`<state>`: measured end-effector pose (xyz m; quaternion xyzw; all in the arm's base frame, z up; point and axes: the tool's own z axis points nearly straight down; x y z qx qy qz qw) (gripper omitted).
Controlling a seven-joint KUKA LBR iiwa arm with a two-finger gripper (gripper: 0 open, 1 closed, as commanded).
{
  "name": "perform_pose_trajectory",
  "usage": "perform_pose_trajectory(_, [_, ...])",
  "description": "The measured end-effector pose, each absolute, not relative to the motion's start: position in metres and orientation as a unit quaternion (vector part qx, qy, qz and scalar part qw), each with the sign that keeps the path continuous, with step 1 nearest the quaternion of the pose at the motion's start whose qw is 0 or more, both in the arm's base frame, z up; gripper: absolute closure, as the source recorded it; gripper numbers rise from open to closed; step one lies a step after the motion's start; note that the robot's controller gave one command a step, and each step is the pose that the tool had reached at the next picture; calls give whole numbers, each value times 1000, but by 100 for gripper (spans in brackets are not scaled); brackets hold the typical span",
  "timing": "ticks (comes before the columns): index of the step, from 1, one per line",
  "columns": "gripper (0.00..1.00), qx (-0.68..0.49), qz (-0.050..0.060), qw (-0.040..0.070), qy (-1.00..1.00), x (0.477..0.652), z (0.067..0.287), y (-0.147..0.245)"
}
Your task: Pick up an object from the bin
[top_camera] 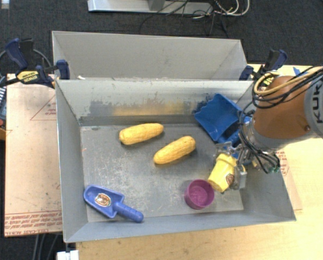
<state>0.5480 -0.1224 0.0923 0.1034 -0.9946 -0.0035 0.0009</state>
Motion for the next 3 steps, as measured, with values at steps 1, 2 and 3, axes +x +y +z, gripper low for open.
perform_pose_trajectory(1, [100,103,-2,-3,-995,550,113,-123])
perform_pose_trajectory(2, [100,103,-2,-5,-995,552,127,-123])
perform_pose_trajectory(3, [100,103,-2,-5,-995,551,134,-123])
